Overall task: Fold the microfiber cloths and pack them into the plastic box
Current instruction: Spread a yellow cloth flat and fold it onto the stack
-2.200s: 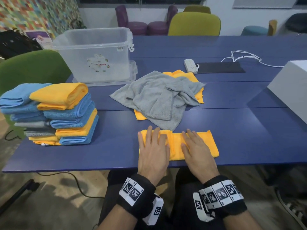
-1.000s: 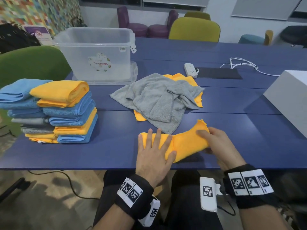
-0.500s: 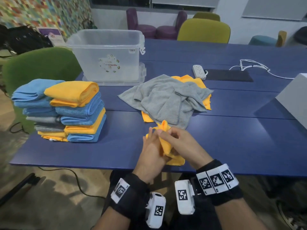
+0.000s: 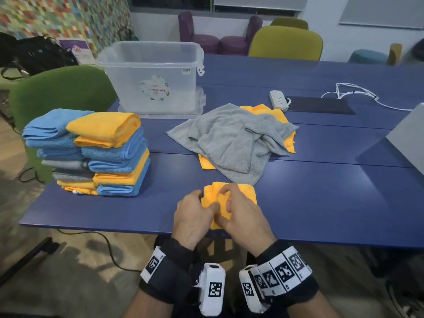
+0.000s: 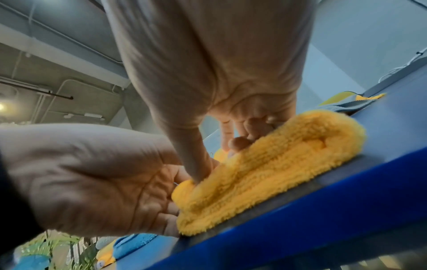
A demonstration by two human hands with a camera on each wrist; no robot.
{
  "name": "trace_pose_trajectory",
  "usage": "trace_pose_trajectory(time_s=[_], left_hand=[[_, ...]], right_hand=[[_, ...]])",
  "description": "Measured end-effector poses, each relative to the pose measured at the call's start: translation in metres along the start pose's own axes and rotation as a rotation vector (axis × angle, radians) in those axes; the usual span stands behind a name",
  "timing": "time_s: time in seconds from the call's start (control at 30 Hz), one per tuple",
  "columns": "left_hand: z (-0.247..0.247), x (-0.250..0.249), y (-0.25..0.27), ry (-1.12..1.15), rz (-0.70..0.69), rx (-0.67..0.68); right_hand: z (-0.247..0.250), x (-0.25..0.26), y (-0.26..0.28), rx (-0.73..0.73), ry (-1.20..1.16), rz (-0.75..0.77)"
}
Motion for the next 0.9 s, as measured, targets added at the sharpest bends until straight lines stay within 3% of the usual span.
trace_pose_trajectory(time_s=[0.17,0.27,0.37,0.53,0.67,0.8,0.9], left_hand=[[-0.006,0.012,-0.005,0.260,0.130,0.132],[0.001,0.019,-0.004,0.424,0.175,0.110],[0.018,0.042,-0.005,0.518,0.248,-0.035],[0.050,0.081,-0.008,0.650,0.303,-0.303],[0.067,0.094,-0.003,0.589,0.346,-0.460],[0.073,0.099,-0.002,0.538,0.329,-0.481],[0.091,0.084,0.010,0.224,0.209,-0.571]], right_hand=[[0.003,-0.005,0.000,0.039,-0.108,-0.008],[0.002,0.008,0.003,-0.011,0.144,0.110],[-0.015,0.021,-0.004,-0.039,0.311,0.113],[-0.041,0.044,-0.032,-0.038,0.333,0.018],[-0.072,0.066,-0.053,0.139,0.242,0.048],[-0.091,0.070,-0.075,0.259,0.114,0.048],[-0.094,0.070,-0.079,0.283,0.074,0.076]])
Point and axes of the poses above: each hand's wrist, its own y-axis away from the middle knuckle, its own z-axis out of the back of the hand, x = y × z, the point moved 9 cm from there along -y, towards the middle knuckle, and after that the axes turned 11 degrees about -y, right-handed, at the moved point
